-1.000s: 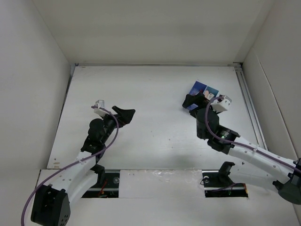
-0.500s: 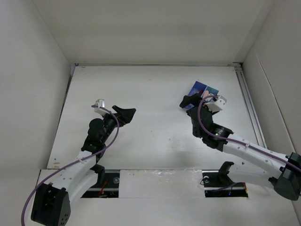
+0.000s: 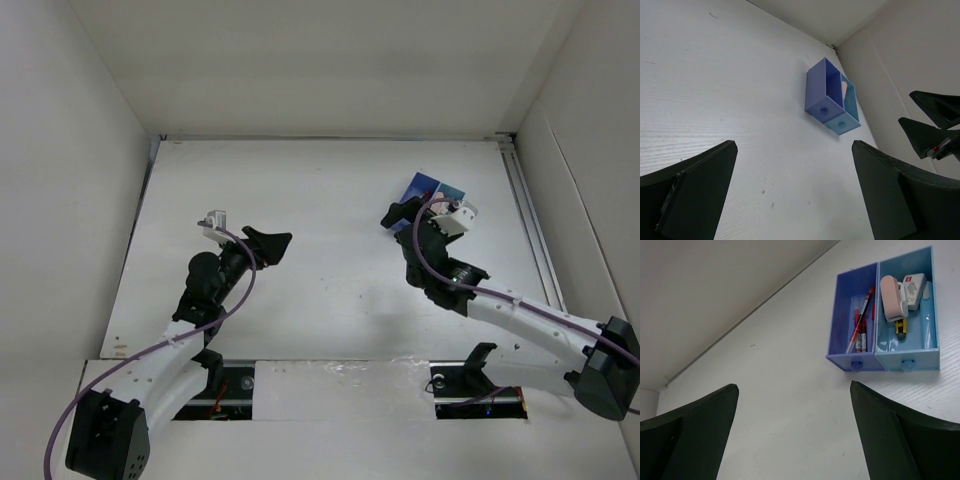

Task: Sort the stationery into containers
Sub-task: Reset both arms

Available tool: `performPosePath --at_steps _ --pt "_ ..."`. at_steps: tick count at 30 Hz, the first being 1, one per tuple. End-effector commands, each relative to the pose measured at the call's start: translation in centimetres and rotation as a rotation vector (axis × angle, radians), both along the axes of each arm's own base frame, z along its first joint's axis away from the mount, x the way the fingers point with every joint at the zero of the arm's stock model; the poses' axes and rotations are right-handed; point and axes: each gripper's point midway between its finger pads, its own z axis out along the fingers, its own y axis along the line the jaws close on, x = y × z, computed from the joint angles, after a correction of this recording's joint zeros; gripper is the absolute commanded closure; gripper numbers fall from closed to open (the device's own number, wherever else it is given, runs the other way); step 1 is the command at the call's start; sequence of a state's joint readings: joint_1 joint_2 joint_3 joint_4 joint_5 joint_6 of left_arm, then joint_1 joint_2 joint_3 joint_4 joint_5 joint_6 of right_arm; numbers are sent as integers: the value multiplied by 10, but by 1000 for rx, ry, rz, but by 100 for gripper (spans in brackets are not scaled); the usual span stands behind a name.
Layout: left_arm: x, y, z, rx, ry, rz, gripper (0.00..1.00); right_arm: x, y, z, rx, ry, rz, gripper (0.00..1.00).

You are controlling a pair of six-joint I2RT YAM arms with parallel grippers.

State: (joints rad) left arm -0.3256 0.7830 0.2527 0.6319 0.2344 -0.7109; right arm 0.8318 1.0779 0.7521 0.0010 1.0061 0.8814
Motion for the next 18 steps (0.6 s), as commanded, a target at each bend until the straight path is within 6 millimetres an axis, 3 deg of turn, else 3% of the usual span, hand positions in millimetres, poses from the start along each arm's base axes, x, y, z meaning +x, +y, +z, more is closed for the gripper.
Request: performPosePath --at_steps 1,14,16,17,18 --pt "-1 -3 7 15 -57 -22 0 9 3 13 39 -25 -7 1" --pt "-4 1 6 33 -72 -13 0 17 10 2 5 15 1 17" --pt "-5 1 5 32 -76 -13 3 17 10 2 5 15 1 17" --pt "-6 0 14 15 -128 -20 5 17 10 2 5 15 1 17" --pt "-11 0 3 17 -123 -31 9 17 10 2 5 15 1 17"
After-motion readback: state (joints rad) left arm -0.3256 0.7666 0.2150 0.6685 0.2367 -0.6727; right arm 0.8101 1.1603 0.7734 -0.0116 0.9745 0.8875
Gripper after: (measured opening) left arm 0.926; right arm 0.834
